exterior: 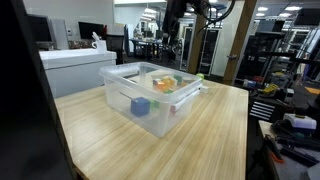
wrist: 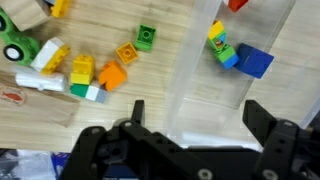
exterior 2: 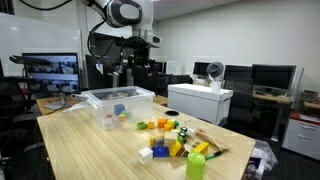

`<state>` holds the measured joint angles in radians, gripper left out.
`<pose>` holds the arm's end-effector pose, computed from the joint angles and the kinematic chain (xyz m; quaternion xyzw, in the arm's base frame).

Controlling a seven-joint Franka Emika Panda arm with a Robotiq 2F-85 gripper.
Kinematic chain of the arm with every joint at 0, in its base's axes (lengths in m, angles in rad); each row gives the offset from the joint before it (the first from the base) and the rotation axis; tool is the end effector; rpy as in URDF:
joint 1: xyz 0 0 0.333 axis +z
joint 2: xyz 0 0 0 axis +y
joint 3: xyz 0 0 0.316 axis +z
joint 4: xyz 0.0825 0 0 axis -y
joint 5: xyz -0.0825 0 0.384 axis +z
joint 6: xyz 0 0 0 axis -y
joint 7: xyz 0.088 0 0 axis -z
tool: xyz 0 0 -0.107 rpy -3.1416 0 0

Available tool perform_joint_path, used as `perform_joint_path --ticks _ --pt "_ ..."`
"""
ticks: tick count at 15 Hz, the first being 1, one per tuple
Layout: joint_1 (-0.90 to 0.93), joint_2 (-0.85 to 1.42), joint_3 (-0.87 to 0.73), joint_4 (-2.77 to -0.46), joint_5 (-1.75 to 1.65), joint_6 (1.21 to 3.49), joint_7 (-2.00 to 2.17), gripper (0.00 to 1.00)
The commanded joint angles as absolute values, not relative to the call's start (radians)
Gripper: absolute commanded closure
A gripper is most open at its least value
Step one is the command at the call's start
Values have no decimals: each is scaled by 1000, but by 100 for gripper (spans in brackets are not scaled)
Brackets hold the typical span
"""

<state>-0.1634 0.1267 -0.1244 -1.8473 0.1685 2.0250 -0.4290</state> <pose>0.5796 -0.1588 0.4600 -0.9966 -0.0361 -0.0486 0.0552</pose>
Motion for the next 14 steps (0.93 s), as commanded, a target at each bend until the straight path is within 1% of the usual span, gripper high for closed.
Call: perform_joint_path --ticks 1,3,9,14 --pt "-213 172 -163 -1816 184 2042 -381 0" --pt "-235 201 -180 -1810 187 2048 -348 0" --pt "-250 288 -210 -1840 159 2237 -90 0" --pt "-258 316 -251 -1883 123 2297 33 0"
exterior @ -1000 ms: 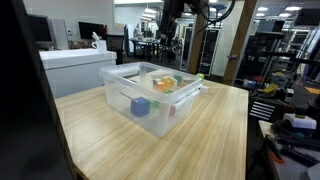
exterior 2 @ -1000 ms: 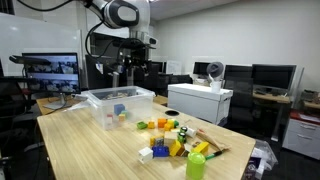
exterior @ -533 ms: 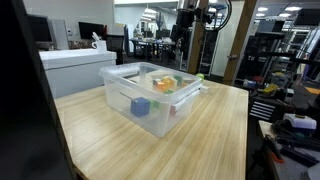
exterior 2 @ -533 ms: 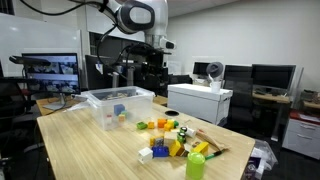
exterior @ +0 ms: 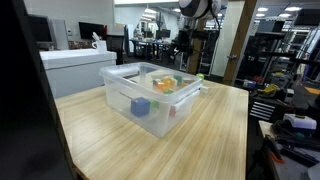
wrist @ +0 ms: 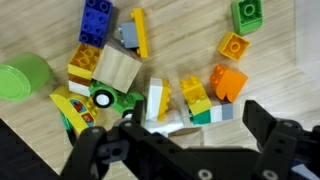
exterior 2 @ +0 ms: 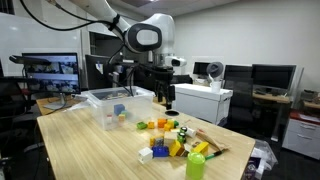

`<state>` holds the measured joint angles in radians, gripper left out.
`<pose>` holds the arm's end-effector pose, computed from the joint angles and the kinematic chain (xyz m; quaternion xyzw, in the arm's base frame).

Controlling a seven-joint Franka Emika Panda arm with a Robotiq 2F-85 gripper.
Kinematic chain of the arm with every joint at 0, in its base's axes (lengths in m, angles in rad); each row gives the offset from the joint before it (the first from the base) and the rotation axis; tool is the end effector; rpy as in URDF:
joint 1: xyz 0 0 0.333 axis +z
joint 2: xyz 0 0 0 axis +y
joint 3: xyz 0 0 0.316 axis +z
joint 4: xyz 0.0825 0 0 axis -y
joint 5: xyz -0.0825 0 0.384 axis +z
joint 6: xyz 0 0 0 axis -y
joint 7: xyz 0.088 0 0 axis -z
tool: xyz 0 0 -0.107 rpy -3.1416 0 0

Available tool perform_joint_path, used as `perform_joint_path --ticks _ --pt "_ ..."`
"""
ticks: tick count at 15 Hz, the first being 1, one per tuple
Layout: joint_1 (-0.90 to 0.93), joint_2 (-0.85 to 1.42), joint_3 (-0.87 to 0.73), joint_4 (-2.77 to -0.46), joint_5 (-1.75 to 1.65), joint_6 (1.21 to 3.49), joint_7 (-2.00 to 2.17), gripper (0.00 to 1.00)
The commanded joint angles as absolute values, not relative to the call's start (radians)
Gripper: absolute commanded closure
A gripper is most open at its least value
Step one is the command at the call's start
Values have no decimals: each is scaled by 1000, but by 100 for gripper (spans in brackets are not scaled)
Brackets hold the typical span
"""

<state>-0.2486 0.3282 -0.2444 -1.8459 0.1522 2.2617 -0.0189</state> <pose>0.5704 -0.2902 0.3624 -0.9611 0.2706 -0.0538 0.0089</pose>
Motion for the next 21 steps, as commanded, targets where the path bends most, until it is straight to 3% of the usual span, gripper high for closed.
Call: perform_joint_path --ticks 1,9,21 --pt "-262 312 -275 -1910 107 2315 75 0" --pt "-287 331 -346 -1991 37 2362 190 0" --pt "-297 456 -319 -1948 81 2496 221 0"
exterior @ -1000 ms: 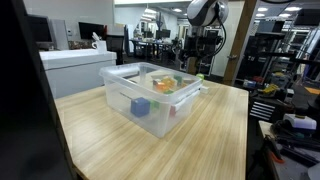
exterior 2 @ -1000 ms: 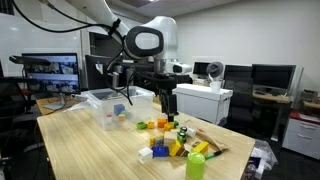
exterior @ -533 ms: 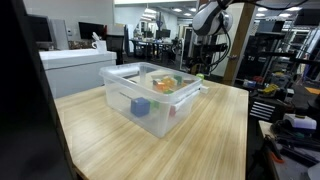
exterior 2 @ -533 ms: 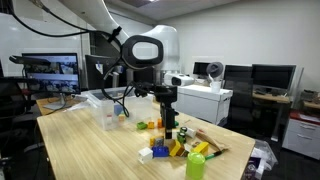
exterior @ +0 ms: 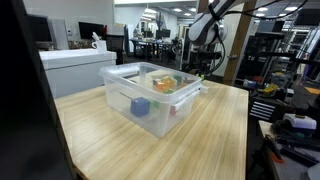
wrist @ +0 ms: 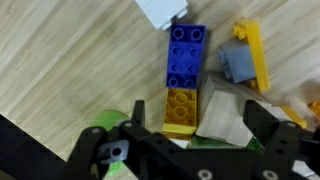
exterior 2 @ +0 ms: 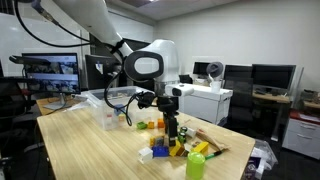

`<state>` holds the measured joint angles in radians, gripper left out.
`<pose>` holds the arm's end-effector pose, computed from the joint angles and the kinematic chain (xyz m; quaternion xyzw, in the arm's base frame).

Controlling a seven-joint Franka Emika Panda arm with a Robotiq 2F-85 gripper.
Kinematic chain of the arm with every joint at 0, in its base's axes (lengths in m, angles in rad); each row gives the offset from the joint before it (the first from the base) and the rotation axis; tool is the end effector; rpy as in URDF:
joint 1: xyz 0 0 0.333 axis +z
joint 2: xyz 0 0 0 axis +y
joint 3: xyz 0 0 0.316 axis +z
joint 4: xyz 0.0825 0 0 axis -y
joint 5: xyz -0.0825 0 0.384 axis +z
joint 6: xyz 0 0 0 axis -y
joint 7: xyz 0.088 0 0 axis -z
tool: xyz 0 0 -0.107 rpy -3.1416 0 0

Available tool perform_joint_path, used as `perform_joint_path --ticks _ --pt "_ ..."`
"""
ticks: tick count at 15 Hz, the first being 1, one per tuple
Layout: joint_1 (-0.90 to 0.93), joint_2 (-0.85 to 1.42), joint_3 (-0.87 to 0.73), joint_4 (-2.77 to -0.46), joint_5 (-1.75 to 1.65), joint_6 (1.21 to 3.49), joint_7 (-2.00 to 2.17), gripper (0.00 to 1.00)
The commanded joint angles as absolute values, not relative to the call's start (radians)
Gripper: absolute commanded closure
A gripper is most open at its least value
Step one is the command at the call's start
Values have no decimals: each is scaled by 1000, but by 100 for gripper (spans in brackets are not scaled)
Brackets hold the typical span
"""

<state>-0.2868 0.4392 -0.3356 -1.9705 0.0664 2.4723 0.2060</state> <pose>0.5115 -0.3560 0.2663 0.9105 -0.4082 0.0336 0.0560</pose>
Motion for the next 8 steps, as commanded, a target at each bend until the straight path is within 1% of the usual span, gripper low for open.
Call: perform_joint_path --ticks 1,8 --pt "-297 457 -315 -1936 84 2493 220 0" --pt "-302 481 -314 -1910 82 2491 222 0"
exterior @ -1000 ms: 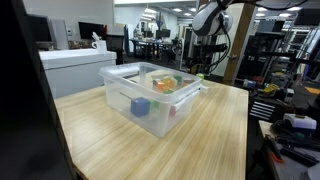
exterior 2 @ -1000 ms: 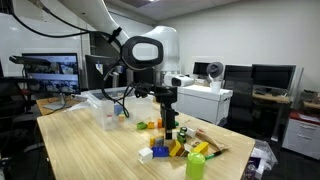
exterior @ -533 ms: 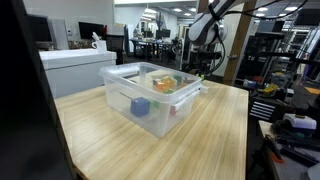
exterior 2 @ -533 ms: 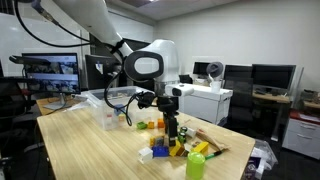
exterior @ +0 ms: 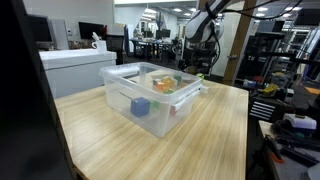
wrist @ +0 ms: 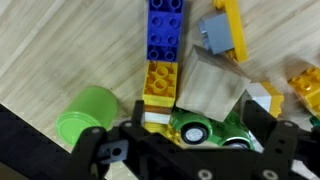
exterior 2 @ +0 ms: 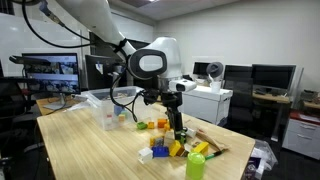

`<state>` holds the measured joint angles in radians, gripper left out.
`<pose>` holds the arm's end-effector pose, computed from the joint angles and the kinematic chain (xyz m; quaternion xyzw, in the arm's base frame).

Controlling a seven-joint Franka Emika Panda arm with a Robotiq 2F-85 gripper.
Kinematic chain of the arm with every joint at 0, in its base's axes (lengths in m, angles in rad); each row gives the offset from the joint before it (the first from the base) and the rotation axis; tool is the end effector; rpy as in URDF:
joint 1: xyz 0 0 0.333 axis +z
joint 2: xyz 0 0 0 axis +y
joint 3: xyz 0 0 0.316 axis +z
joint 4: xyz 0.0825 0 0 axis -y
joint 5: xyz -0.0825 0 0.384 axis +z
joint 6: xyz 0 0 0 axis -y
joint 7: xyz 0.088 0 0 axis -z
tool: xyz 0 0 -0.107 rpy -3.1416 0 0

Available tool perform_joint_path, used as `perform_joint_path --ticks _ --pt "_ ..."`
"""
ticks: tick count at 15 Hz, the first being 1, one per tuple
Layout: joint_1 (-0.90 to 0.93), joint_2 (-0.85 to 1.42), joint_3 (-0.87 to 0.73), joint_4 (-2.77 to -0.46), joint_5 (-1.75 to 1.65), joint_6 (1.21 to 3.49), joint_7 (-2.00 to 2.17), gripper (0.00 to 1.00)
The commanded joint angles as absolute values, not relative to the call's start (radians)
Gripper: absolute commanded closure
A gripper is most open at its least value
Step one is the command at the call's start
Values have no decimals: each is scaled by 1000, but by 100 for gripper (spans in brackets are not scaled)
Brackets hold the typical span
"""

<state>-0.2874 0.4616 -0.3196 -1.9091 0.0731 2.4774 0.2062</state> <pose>0.5338 -0.3559 0.2779 0.9127 -0.4007 0.0557 0.0569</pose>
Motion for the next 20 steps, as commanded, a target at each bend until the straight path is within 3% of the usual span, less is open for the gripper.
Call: perform_joint_path --ticks 1,20 --pt "-306 492 -310 -1909 88 2493 219 0" --pt "-309 542 -273 -1827 115 2484 215 0"
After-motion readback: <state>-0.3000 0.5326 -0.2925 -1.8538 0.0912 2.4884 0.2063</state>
